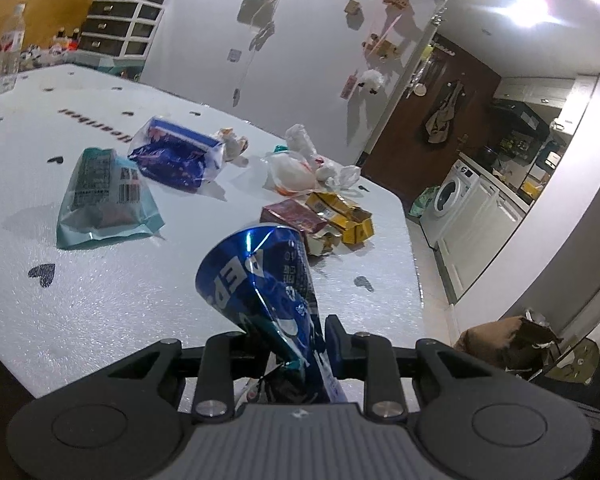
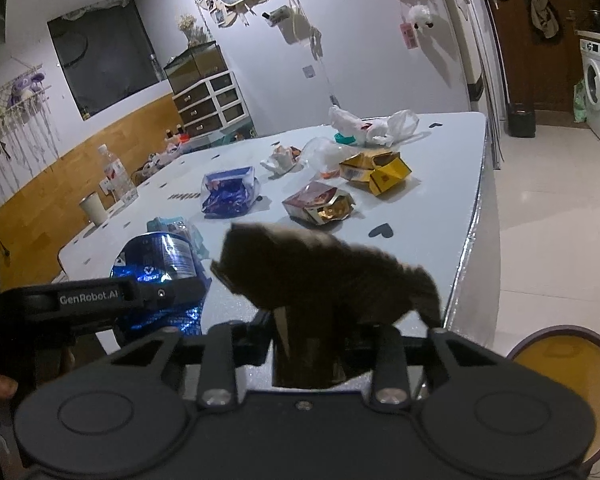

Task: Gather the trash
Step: 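Carry the paper bag and blue can with both tools over the trash bin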

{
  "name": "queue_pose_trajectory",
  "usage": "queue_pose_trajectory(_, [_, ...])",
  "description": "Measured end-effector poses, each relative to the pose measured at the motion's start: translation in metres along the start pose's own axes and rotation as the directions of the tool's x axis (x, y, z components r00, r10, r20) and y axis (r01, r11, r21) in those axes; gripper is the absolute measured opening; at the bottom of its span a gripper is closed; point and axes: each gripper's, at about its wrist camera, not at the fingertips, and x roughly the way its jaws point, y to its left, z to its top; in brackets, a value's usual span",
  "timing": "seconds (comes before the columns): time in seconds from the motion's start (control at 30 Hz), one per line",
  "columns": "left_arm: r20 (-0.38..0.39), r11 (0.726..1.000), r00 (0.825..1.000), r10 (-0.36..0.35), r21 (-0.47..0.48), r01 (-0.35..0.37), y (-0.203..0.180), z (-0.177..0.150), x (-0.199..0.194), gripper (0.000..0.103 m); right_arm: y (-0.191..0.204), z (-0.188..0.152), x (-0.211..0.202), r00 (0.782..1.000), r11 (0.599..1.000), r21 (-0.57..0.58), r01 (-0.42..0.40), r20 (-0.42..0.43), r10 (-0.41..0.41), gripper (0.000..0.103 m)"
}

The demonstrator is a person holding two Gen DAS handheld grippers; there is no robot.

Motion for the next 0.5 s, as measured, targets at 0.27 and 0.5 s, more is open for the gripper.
queue_pose_trajectory(0.27, [0.015,0.999,1.000,-0.008,0.034,0.008,-0.021,-0.009,-0.011,0.029,-0.006,-0.006,-0.022,0.999,1.000,-0.004,0.008,0.032,-0.008,0.027])
queue_pose_trajectory(0.5, [0.014,0.996,0.999,-0.034,0.086,0.032,-0.053,-0.015,-0.011,0.028,-0.022,-0.010,-0.051,0.996,0.999,0.014,0.039,0.078,-0.040,0.027])
